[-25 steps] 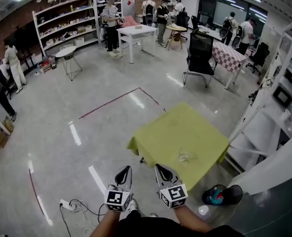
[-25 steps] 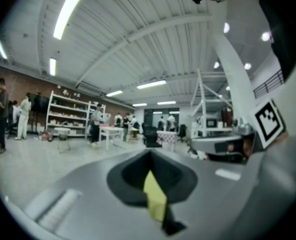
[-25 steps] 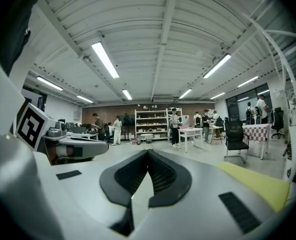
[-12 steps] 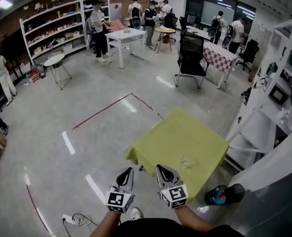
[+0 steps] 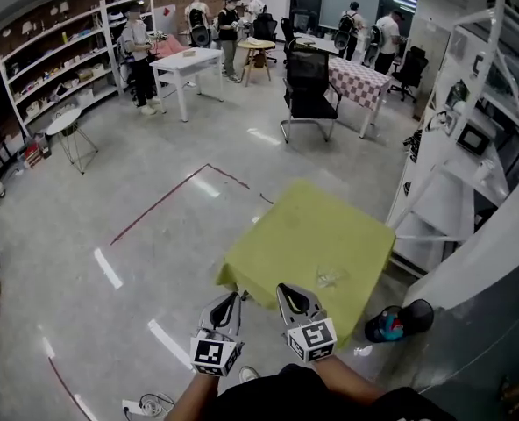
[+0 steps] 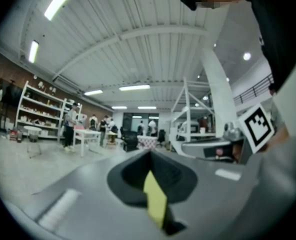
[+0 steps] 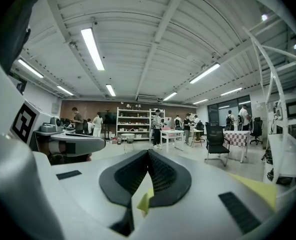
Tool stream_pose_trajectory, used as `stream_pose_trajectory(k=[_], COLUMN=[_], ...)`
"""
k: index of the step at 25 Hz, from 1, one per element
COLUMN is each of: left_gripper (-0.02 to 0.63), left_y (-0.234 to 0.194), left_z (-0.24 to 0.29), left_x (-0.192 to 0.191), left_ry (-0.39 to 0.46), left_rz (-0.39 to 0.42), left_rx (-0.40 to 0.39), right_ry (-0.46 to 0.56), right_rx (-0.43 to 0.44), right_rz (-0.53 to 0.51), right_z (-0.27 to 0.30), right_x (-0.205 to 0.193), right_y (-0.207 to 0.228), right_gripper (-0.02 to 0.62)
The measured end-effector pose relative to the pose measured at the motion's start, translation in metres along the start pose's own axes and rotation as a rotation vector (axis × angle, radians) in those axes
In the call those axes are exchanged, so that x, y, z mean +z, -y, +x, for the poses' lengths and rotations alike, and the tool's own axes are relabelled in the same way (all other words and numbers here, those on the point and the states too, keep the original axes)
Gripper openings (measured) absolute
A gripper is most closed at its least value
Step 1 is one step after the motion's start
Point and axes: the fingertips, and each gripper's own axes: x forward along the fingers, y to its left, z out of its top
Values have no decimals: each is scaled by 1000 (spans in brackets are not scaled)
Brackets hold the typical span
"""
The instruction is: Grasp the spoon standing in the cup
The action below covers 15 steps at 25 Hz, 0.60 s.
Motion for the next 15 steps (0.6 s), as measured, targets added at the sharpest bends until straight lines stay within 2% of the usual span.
stream_pose_trajectory(k=[6, 15], left_gripper=[6, 6], left_y=[19, 57], left_z=[30, 105], left_x=[-7, -9], left_ry=[-27, -63], left_rz=[-9, -6], left_rx=[-79, -145], right_ry=[12, 0], right_rx=[-80, -154], right_rz=[25, 44], right_z=[-12, -21], right_x=[0, -9], right_y=[34, 119], right_gripper=[6, 6])
